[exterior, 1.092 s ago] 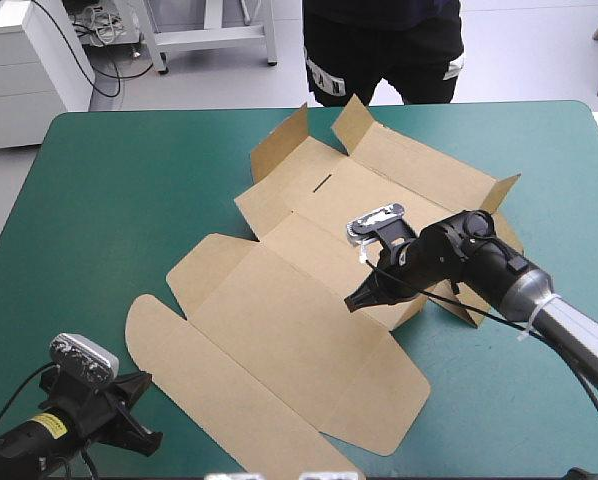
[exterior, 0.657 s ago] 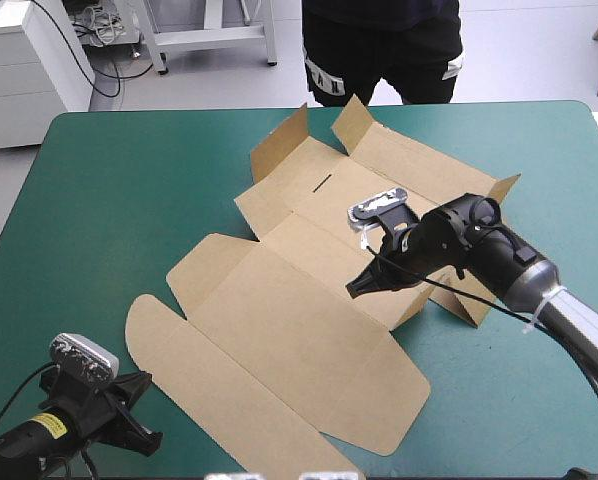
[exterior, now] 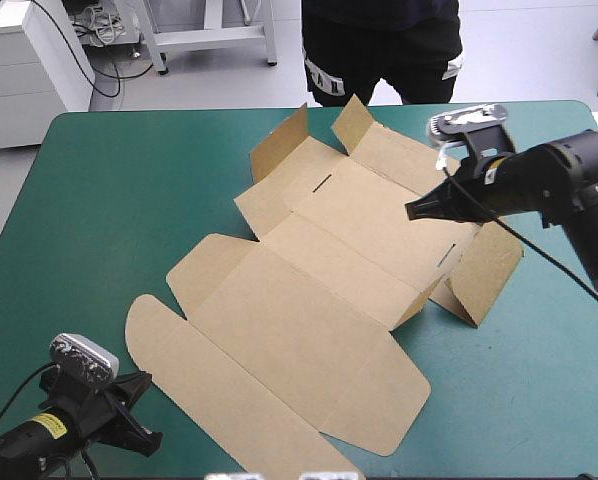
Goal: Fold the box
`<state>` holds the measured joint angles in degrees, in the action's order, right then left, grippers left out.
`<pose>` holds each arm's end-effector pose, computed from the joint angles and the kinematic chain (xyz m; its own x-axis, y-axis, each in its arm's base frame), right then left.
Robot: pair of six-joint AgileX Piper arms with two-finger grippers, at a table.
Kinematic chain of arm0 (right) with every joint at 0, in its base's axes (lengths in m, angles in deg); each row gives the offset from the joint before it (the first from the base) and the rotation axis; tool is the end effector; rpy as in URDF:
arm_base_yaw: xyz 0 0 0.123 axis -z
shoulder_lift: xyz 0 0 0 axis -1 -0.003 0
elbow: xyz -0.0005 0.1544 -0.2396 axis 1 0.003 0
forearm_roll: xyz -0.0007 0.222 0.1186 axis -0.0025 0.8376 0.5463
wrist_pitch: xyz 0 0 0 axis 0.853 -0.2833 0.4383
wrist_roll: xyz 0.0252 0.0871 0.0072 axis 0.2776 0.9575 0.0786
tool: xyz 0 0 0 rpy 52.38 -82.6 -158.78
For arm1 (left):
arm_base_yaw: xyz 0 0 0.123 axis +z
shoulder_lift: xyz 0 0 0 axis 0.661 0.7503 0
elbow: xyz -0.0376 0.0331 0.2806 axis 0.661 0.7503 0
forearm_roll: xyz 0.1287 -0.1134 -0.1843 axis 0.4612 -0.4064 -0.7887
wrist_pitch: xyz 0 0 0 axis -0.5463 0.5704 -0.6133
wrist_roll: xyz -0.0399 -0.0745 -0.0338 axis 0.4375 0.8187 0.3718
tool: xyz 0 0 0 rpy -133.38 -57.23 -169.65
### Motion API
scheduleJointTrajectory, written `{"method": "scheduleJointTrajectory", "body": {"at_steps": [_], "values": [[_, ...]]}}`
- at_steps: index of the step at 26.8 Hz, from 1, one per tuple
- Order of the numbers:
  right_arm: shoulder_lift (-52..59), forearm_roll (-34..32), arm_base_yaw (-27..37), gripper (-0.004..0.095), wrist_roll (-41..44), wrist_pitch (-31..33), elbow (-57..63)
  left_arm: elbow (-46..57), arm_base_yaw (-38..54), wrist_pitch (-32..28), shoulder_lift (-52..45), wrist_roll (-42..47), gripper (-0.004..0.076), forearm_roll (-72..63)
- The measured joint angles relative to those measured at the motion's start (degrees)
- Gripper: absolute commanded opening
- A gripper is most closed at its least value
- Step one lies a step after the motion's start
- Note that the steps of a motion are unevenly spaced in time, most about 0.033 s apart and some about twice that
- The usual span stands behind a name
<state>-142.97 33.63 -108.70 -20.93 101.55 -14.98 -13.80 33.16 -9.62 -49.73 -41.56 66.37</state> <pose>0.2519 0.0892 0.4393 -0.7274 -0.2483 -0.6397 -0.3435 0.9388 0.0262 0.0555 -0.0336 0.2788 -0.5647 0.3114 -0.7643 0.4891 0.8722 -0.0060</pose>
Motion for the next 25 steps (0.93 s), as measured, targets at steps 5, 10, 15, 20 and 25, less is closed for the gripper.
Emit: {"method": "scheduleJointTrajectory", "body": {"at_steps": [5,10,15,20,25], "values": [[5.8,3.3,7.8,-0.0021,-1.2,0.2,1.8,0.0,0.0,0.0,0.0,0.0,-0.0008,0.0],[9.0,4.4,8.1,-0.0021,-1.2,0.4,8.7,0.0,0.0,0.0,0.0,0.0,-0.0008,0.0],[8.8,5.3,8.1,-0.0021,-1.2,0.5,10.8,0.0,0.0,0.0,0.0,0.0,-0.0008,0.0],[8.8,4.8,8.1,-0.0021,-1.5,0.3,10.9,0.0,0.0,0.0,0.0,0.0,-0.0008,0.0],[8.8,2.9,8.2,-0.0013,-1.6,0.4,10.9,0.0,0.0,0.0,0.0,0.0,-0.0008,0.0]]}}
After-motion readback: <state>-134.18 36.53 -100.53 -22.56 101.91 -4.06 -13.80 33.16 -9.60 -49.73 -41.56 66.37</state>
